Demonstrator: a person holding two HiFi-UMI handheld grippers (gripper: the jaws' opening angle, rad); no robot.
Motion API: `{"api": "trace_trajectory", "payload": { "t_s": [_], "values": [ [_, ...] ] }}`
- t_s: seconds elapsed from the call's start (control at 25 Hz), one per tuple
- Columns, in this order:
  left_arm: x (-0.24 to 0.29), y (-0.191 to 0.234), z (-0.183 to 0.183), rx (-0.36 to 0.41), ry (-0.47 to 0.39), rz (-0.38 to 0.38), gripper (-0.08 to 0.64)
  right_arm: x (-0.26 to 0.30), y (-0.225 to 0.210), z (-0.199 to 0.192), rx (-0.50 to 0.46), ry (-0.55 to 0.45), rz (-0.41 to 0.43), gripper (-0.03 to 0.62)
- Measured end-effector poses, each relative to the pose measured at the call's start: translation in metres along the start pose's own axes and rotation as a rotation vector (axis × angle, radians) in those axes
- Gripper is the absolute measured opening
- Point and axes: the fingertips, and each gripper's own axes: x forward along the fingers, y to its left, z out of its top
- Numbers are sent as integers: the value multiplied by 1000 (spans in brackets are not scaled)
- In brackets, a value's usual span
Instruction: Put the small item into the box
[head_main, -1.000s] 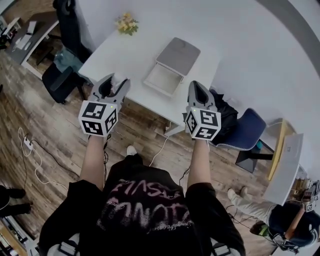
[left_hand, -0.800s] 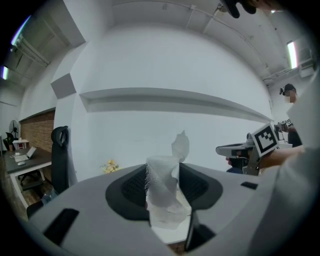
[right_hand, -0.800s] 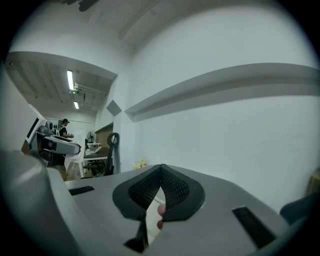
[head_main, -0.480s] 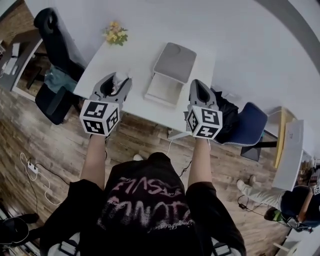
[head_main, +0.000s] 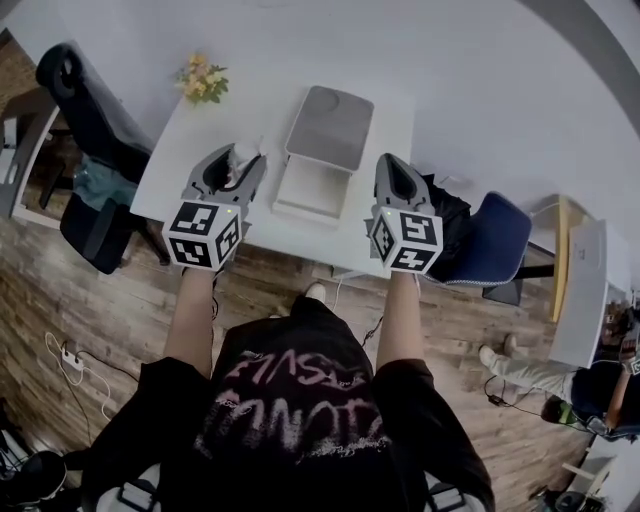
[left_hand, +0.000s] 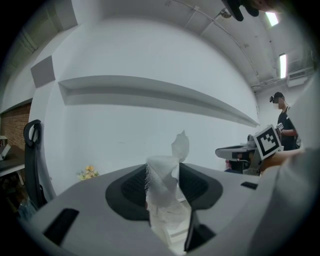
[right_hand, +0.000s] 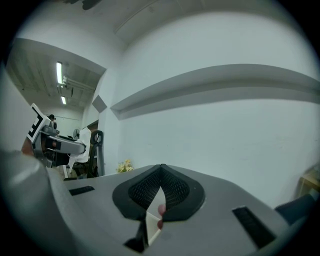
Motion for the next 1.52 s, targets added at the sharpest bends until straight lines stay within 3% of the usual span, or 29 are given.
{"api": "trace_trajectory", "payload": {
  "t_s": [0.56, 0.88, 1.2, 1.52],
  "values": [
    [71, -11, 15, 28, 37, 38, 176, 53, -64, 13, 4, -17, 61, 9],
    [78, -8, 20, 32, 27, 49, 176, 58, -68, 16, 5, -25, 62, 9],
    [91, -3, 23, 44, 29, -25, 176, 58, -64, 15, 16, -28, -4, 9],
    [109, -7, 3, 33, 81, -110, 176, 57, -59, 4, 31, -8, -53, 9]
  ]
}}
